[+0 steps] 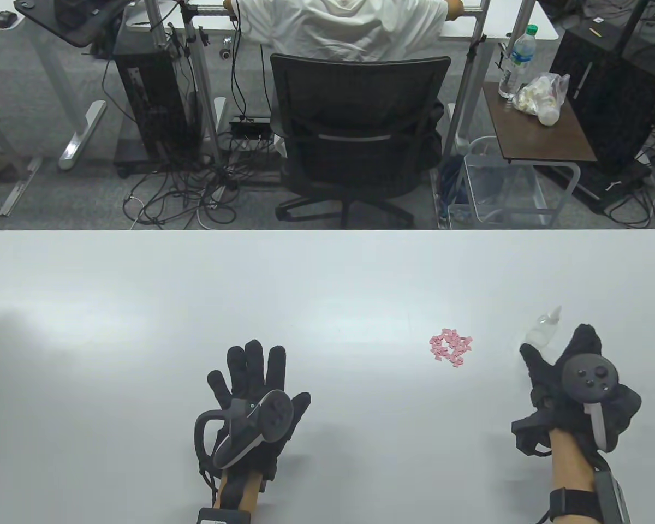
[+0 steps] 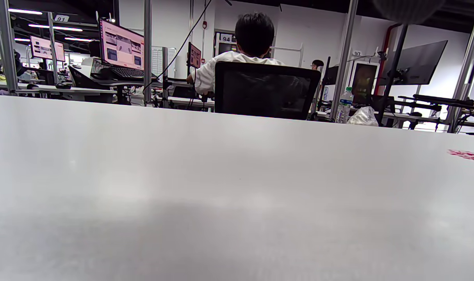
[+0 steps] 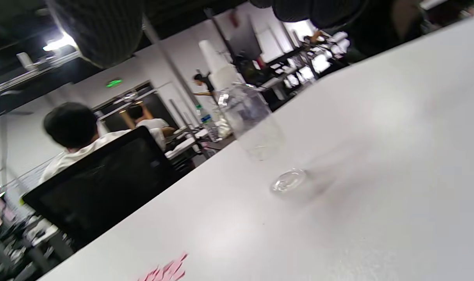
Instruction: Squeeze empty conical bottle to blow paper scraps with air puff
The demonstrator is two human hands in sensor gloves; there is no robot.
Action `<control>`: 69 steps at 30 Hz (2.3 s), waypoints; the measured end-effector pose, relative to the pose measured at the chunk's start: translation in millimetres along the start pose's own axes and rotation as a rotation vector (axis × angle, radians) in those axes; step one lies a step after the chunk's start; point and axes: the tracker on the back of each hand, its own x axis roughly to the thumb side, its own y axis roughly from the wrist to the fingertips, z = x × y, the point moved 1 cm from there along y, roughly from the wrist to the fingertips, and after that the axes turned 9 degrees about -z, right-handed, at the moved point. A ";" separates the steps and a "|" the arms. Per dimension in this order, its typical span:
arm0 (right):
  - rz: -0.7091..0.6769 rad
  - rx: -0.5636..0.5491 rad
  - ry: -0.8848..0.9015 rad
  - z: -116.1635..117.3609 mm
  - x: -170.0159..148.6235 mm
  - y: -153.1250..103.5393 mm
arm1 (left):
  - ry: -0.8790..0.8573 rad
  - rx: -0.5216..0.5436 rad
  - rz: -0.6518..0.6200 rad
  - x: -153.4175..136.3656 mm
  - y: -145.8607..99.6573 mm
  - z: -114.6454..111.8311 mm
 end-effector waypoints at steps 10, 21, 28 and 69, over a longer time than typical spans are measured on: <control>0.178 0.102 0.117 35.2 -30.0 33.7 | -0.004 -0.002 -0.024 10.3 3.6 -2.5; 0.341 0.127 0.235 63.4 -40.5 51.4 | 0.020 -0.015 -0.009 11.0 6.2 -5.0; 0.324 0.127 0.276 66.8 -39.6 51.6 | 0.021 -0.040 0.010 5.6 8.2 -9.7; -1.070 0.603 -0.193 107.9 146.5 -140.0 | -0.046 0.267 -0.478 70.9 -10.1 12.6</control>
